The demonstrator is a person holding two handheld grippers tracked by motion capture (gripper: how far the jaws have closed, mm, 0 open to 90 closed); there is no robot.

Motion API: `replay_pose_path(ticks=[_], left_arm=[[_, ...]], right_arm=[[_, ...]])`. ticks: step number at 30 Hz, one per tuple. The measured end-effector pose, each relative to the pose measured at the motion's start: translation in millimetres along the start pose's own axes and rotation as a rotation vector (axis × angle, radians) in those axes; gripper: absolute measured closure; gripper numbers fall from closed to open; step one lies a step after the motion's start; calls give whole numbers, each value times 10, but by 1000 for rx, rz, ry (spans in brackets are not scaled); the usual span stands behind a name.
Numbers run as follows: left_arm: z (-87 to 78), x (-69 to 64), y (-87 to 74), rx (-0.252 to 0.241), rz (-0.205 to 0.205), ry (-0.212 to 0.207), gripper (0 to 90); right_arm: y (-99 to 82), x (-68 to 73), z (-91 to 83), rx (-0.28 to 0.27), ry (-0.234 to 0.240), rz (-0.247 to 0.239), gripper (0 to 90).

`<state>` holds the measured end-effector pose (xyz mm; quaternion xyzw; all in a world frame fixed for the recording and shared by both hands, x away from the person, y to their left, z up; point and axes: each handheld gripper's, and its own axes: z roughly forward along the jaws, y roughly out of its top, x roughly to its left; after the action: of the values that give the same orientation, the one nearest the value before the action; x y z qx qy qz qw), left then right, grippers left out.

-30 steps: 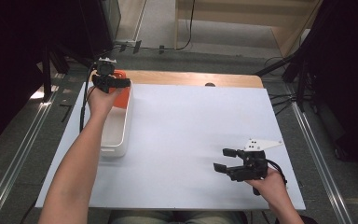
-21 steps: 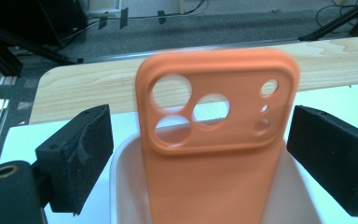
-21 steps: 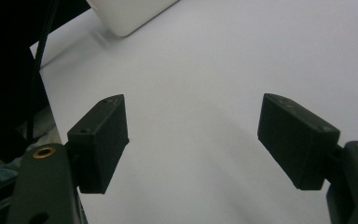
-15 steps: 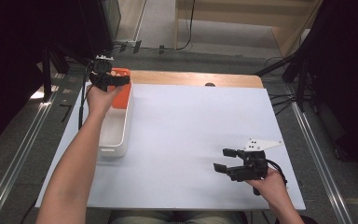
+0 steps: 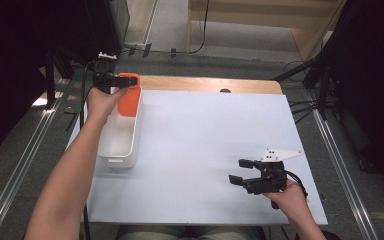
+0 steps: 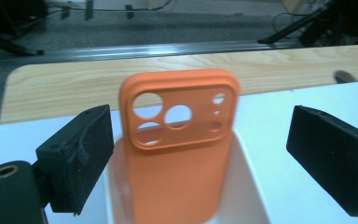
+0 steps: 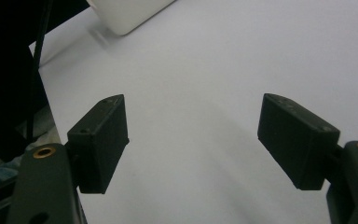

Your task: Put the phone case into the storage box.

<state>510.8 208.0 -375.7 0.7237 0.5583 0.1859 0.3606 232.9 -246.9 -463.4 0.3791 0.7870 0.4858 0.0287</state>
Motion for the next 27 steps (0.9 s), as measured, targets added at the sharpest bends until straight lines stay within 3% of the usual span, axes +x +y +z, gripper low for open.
replay_pose_path(ticks=[5,12,14,16,27], left_arm=[[-78,-23,28,4,16,-33,73],[-161,6,30,29,19,-122,75],[-180,-9,30,42,39,-139,75],[-197,-29,26,57,57,-152,137],[-310,-148,20,86,105,-268,137]], right_arm=[[1,4,1,0,1,0,232],[-1,0,-3,0,0,1,232],[-2,-2,-2,0,-1,0,232],[-1,-2,-3,2,0,-1,232],[9,-3,18,3,8,1,232]])
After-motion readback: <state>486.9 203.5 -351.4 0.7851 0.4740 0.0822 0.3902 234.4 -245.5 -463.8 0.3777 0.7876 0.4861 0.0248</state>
